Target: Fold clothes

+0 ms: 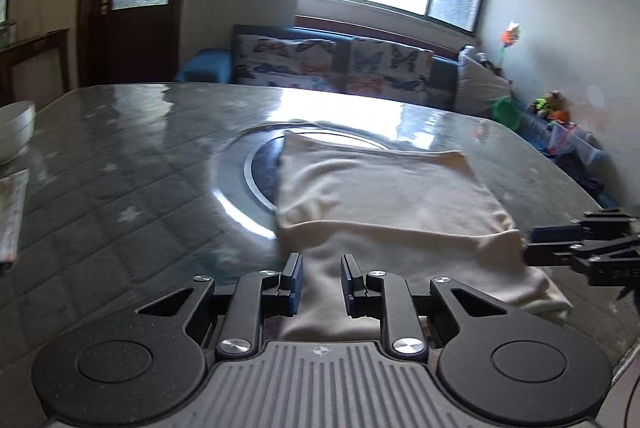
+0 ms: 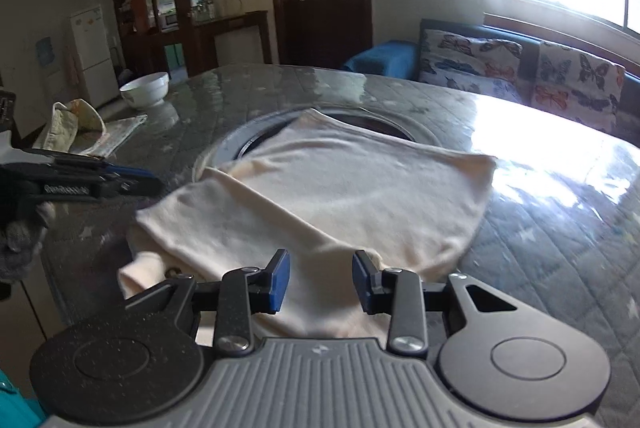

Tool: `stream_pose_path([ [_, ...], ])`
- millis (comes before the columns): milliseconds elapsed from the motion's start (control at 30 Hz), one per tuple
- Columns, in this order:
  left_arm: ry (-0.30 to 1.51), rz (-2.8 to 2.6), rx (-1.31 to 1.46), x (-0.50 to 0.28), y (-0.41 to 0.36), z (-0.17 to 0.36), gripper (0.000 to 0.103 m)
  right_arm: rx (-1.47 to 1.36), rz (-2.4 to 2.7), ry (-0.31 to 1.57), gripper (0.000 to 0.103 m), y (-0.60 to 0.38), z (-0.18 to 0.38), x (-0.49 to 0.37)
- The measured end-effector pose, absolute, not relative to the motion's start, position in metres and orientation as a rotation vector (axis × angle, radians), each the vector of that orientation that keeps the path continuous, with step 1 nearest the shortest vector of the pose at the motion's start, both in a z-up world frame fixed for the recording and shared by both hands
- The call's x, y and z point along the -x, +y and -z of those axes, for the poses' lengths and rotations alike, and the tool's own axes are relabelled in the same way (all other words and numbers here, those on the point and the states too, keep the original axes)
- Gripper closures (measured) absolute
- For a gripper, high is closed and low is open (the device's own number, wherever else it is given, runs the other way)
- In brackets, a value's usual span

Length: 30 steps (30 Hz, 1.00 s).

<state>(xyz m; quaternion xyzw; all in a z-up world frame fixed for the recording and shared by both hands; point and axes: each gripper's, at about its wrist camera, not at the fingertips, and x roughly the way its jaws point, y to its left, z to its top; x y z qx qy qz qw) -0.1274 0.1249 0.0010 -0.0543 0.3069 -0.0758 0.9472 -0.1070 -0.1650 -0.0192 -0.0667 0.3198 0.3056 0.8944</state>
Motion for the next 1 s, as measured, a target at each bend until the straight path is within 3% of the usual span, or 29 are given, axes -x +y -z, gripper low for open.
stream_pose_path([
  [1000, 0.667, 0.198, 0.083, 0.061, 0.108, 0.013, 0.081, 0.128, -0.647, 0.698, 0.069, -0.150, 0.039, 0.082],
])
